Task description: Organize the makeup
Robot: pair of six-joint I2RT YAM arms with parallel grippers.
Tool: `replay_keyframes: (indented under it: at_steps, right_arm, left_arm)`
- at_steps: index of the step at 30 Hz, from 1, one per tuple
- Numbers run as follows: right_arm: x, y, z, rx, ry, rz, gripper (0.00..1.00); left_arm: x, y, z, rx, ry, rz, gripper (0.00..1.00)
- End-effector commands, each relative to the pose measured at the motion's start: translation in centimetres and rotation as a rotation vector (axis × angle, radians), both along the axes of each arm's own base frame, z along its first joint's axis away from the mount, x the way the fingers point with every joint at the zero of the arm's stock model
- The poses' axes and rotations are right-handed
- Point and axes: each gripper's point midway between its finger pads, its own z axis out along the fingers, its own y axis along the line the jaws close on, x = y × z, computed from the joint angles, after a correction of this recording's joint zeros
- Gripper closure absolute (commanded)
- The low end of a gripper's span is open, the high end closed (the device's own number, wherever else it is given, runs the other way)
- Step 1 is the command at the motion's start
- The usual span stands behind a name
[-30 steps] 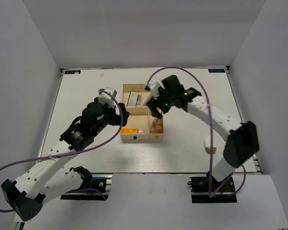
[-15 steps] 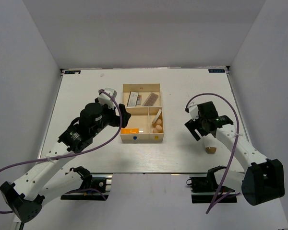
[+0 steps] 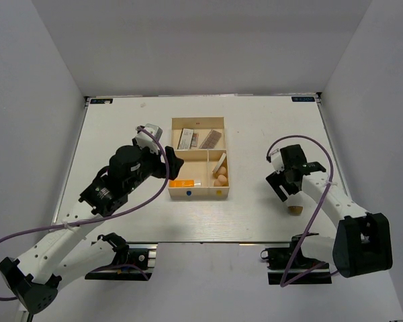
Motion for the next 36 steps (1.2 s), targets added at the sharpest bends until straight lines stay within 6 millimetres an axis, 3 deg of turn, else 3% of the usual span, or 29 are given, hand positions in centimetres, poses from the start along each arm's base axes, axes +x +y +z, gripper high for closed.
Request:
replay_keyframes:
  at_steps: [1, 13, 23, 31, 35, 36]
  right_arm:
    - [0.0, -0.4, 0.1, 0.019, 0.009, -0.04, 0.11]
    - [-1.4, -1.2, -2.3, 0.109, 0.133, -0.16, 0.11]
    - [-2.9, -1.6, -4.7, 0.167, 0.247, -0.187, 0.11]
    - [-3.2, -1.6, -5.4, 0.184, 0.281, -0.178, 0.11]
    - [-2.9, -1.2, -5.6, 0.203, 0.282, -0.162, 0.2]
    - [-2.9, -1.2, -5.7, 0.204, 0.285, -0.162, 0.26]
  left_arm:
    - [-0.4, 0.0, 0.8, -0.03, -0.015, -0.016, 0.07]
    - [-1.1, 0.1, 1.7, -0.057, -0.04, -0.033, 0.07]
    - [-1.2, 0.1, 1.8, -0.062, -0.043, -0.034, 0.07]
    - [-1.2, 0.1, 1.8, -0.061, -0.042, -0.034, 0.07]
    - [-1.1, 0.1, 1.7, -0.059, -0.043, -0.032, 0.07]
    - [-1.1, 0.1, 1.7, -0.058, -0.042, -0.03, 0.07]
